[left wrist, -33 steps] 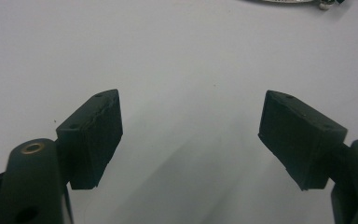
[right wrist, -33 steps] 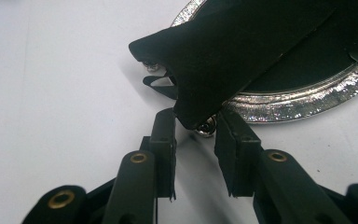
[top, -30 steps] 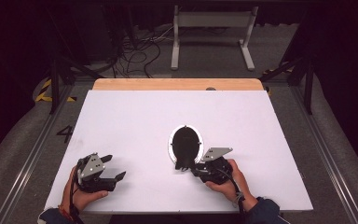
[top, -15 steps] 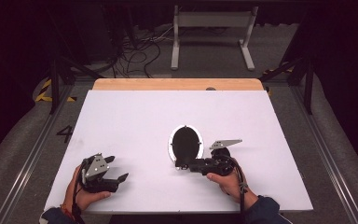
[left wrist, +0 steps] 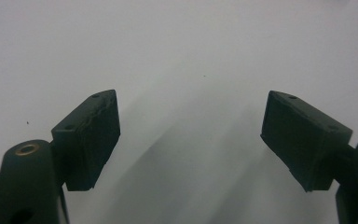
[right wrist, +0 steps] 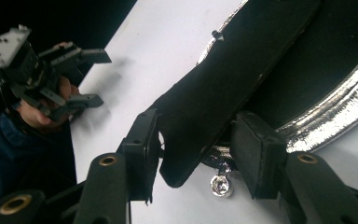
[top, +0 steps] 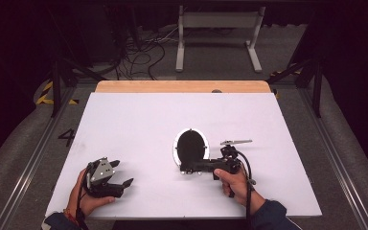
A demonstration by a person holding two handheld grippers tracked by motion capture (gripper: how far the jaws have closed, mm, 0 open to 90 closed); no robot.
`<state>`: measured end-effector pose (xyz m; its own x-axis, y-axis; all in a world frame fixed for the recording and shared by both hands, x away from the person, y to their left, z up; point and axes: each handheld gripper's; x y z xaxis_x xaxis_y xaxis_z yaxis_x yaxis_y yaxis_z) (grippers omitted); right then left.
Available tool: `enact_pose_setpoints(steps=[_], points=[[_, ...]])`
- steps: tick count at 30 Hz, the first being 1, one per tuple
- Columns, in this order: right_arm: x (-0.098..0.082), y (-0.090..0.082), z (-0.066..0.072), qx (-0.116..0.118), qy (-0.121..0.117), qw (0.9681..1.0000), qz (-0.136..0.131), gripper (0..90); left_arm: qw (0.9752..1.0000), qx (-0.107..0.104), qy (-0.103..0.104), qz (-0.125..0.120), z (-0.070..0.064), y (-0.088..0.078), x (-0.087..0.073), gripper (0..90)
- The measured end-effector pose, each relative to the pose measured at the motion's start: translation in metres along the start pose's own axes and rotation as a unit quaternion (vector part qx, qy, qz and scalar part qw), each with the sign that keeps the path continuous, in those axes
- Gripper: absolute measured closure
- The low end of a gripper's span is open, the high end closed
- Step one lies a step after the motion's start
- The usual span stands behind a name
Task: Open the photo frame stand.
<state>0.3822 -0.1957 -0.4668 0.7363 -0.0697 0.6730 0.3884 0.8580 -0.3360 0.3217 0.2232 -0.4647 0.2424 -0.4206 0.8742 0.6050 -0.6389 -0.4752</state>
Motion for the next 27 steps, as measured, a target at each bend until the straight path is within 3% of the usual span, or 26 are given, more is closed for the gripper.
enact_pose_setpoints(steps=[15, 25, 27], points=[[0.008, 0.013, -0.008, -0.001, 0.042, 0.9987, -0.030, 52.1, 0.9999, -0.011, 0.002, -0.001, 0.001, 0.017, 0.011, 20.1], [0.009, 0.016, -0.011, 0.008, 0.035, 0.9989, -0.030, 56.1, 0.9990, -0.037, -0.017, -0.018, 0.004, 0.045, 0.032, 20.1], [0.009, 0.016, -0.010, 0.008, 0.032, 0.9991, -0.028, 56.5, 0.9981, -0.051, -0.025, -0.022, 0.003, 0.053, 0.039, 20.0]])
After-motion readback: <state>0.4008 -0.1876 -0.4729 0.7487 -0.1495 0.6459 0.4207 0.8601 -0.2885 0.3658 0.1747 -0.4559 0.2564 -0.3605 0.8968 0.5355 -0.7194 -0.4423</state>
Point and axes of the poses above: each handheld gripper's, and its own axes: y roughly forward along the jaws, x roughly out of its top, z roughly to its left, and after that the axes turned 11 degrees about -z, right-handed
